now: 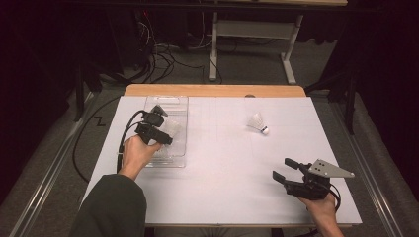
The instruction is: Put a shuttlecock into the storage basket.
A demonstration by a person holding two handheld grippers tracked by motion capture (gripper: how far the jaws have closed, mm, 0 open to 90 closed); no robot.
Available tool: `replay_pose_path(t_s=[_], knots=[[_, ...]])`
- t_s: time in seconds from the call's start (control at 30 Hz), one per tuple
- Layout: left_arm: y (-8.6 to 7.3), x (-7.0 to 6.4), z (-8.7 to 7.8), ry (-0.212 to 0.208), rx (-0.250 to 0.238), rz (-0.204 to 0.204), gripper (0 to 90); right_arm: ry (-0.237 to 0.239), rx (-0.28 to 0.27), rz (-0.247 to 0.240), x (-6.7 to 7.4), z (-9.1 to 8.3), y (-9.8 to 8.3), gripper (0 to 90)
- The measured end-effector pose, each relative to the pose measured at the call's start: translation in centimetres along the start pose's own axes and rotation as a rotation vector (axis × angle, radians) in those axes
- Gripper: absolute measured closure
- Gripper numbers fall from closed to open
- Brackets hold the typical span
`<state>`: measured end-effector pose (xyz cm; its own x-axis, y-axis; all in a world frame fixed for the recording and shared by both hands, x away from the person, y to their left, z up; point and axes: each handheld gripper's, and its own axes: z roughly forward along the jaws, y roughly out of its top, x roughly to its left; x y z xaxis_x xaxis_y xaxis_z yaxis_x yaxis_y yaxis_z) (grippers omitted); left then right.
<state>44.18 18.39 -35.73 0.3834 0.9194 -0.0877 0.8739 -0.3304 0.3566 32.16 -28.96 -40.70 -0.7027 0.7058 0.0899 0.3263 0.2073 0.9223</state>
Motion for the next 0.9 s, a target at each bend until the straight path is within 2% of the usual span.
replay_pose_path(t_s=[0.9], knots=[[-1.3,-1.1,-2.2,-0.011,-0.05,0.055,36.5,0.0,0.001,0.0,0.0,0.0,0.0,30.0]])
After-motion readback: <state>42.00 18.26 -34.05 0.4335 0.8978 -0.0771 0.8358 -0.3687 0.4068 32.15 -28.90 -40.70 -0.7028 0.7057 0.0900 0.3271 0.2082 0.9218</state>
